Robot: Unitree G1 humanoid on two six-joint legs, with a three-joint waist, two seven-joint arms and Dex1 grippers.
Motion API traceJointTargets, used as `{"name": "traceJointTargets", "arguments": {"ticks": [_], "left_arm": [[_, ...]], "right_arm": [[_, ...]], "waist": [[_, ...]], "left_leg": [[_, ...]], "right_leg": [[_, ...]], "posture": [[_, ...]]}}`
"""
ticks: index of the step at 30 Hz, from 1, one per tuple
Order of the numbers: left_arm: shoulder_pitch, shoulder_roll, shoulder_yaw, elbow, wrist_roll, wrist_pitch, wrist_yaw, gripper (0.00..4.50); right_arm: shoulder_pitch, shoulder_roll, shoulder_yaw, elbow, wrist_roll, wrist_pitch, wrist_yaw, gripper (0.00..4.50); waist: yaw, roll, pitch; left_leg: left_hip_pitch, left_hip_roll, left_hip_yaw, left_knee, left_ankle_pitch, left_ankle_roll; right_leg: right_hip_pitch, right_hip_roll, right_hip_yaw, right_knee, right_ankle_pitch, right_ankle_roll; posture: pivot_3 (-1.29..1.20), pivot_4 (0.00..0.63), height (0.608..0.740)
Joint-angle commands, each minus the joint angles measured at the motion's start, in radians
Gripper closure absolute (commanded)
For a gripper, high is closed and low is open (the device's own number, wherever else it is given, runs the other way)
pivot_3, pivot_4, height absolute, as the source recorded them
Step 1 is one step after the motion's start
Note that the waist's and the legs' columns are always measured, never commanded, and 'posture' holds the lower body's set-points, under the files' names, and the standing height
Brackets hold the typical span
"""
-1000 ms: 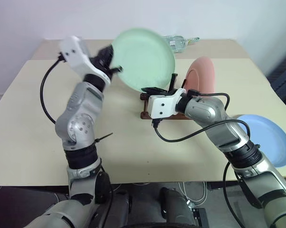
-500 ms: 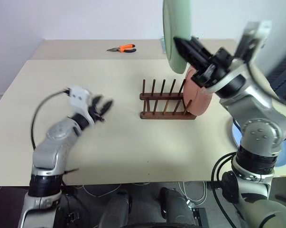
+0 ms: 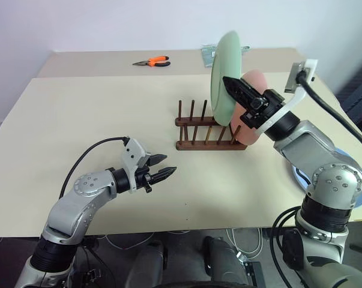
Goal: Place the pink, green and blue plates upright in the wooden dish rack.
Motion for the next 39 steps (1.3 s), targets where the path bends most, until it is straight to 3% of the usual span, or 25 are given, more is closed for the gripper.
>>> {"name": "traceJointTargets", "arguments": {"ticks": [1, 2, 5, 8, 10, 13, 15, 17, 20, 21, 24, 27, 32, 35, 39], "left_arm": [[-0.009, -0.003, 0.004, -0.034, 0.000, -0.007, -0.002, 2.09], [-0.009, -0.003, 0.004, -0.033, 0.001, -0.008, -0.002, 2.09], [-0.009, -0.007, -0.002, -0.032, 0.011, -0.015, 0.002, 2.04], [-0.009, -0.011, -0.005, -0.034, 0.014, -0.013, 0.003, 2.04], [-0.007, -0.013, -0.008, -0.036, 0.012, -0.008, 0.002, 2.04], [-0.011, -0.012, -0.023, -0.032, 0.021, -0.011, -0.005, 2.04], [-0.019, -0.014, -0.032, -0.025, 0.027, -0.014, -0.010, 2.04], [-0.037, -0.021, -0.047, -0.007, 0.037, -0.020, -0.018, 2.04], [-0.059, -0.028, -0.071, 0.017, 0.051, -0.028, -0.035, 2.04], [-0.064, -0.031, -0.076, 0.021, 0.053, -0.030, -0.041, 2.04], [-0.076, -0.039, -0.086, 0.032, 0.053, -0.035, -0.061, 2.04], [-0.098, -0.045, -0.100, 0.027, 0.043, -0.030, -0.089, 2.04], [-0.114, -0.058, -0.104, 0.006, 0.030, -0.012, -0.099, 2.04], [-0.115, -0.062, -0.108, -0.005, 0.032, -0.006, -0.098, 2.04], [-0.110, -0.061, -0.108, -0.012, 0.034, -0.004, -0.095, 2.04]], "right_arm": [[-0.009, -0.002, -0.004, 0.018, 0.062, 0.011, -0.036, 4.50], [-0.012, -0.004, -0.003, 0.025, 0.061, 0.010, -0.039, 4.50], [-0.038, -0.022, 0.011, 0.048, 0.012, -0.005, -0.039, 3.47], [-0.062, -0.108, 0.068, -0.001, -0.152, -0.076, 0.043, 2.04], [-0.065, -0.202, 0.104, -0.047, -0.269, -0.141, 0.130, 2.04], [-0.049, -0.320, 0.078, -0.081, -0.325, -0.199, 0.254, 2.04], [-0.042, -0.370, -0.006, -0.058, -0.308, -0.220, 0.297, 2.04], [0.009, -0.441, -0.160, 0.018, -0.269, -0.203, 0.342, 1.49], [0.205, -0.546, -0.268, 0.092, -0.387, -0.216, 0.416, 0.25], [0.270, -0.562, -0.285, 0.108, -0.424, -0.227, 0.429, 0.12], [0.455, -0.590, -0.281, 0.113, -0.528, -0.275, 0.494, 0.12], [0.674, -0.594, -0.175, 0.043, -0.652, -0.279, 0.523, 0.12], [0.716, -0.552, -0.028, 0.065, -0.774, -0.222, 0.431, 0.12], [0.695, -0.541, 0.024, 0.114, -0.848, -0.203, 0.386, 0.95], [0.666, -0.543, 0.035, 0.122, -0.882, -0.179, 0.383, 2.82]], "waist": [[0.000, 0.000, 0.000], [0.000, 0.000, 0.000], [0.000, 0.000, 0.000], [0.001, 0.000, 0.000], [0.003, 0.001, 0.000], [0.004, 0.000, 0.000], [0.005, -0.001, 0.000], [0.012, -0.001, 0.000], [0.032, -0.003, -0.001], [0.034, -0.003, -0.001], [0.031, 0.000, -0.001], [0.026, 0.004, -0.003], [0.005, 0.005, -0.003], [0.008, 0.005, -0.003], [0.011, 0.004, -0.003]], "left_leg": [[0.000, 0.000, 0.000, 0.000, 0.000, 0.000], [0.000, 0.000, 0.000, 0.000, 0.000, 0.000], [0.000, 0.000, 0.000, 0.000, 0.000, 0.000], [0.000, 0.000, 0.000, 0.000, 0.000, 0.000], [-0.001, 0.000, 0.000, 0.000, 0.000, 0.000], [-0.001, 0.000, 0.001, 0.000, 0.000, 0.000], [-0.001, 0.000, 0.001, 0.000, 0.000, 0.001], [0.000, 0.000, 0.001, 0.001, 0.000, 0.001], [-0.001, 0.000, 0.000, 0.003, -0.001, 0.002], [0.000, -0.001, 0.001, 0.003, -0.002, 0.003], [0.000, -0.001, 0.004, 0.003, -0.002, 0.004], [0.001, 0.000, 0.005, 0.002, -0.002, 0.004], [0.001, 0.000, 0.006, 0.004, -0.002, 0.003], [0.002, 0.000, 0.006, 0.004, -0.002, 0.003], [0.001, 0.000, 0.005, 0.004, -0.002, 0.003]], "right_leg": [[0.000, 0.000, 0.000, 0.000, 0.000, 0.000], [0.000, 0.000, 0.000, 0.000, 0.000, 0.000], [0.000, 0.000, 0.000, 0.000, 0.000, 0.000], [0.000, 0.000, 0.000, 0.000, 0.000, 0.000], [0.000, 0.000, 0.000, 0.000, 0.000, 0.000], [0.000, 0.000, 0.000, -0.001, 0.000, 0.001], [0.001, 0.000, 0.000, -0.002, 0.000, 0.001], [0.001, 0.000, 0.000, -0.002, -0.001, 0.001], [0.005, -0.001, -0.001, -0.005, -0.001, 0.001], [0.006, -0.001, -0.001, -0.005, -0.001, 0.001], [0.005, -0.002, 0.000, -0.004, -0.001, 0.001], [0.004, -0.002, 0.002, -0.003, -0.001, 0.001], [0.005, -0.002, 0.002, -0.003, -0.004, 0.005], [0.006, -0.002, 0.002, -0.003, -0.004, 0.005], [0.005, -0.002, 0.002, -0.003, -0.004, 0.005]], "posture": [[0.00, 0.150, 0.740], [0.00, 0.150, 0.740], [0.00, 0.150, 0.740], [0.00, 0.150, 0.740], [0.00, 0.150, 0.740], [0.00, 0.150, 0.740], [0.00, 0.150, 0.740], [0.00, 0.150, 0.740], [0.00, 0.150, 0.740], [0.00, 0.150, 0.740], [0.00, 0.150, 0.740], [0.00, 0.150, 0.740], [0.00, 0.150, 0.740], [0.00, 0.150, 0.740], [0.00, 0.150, 0.740]]}}
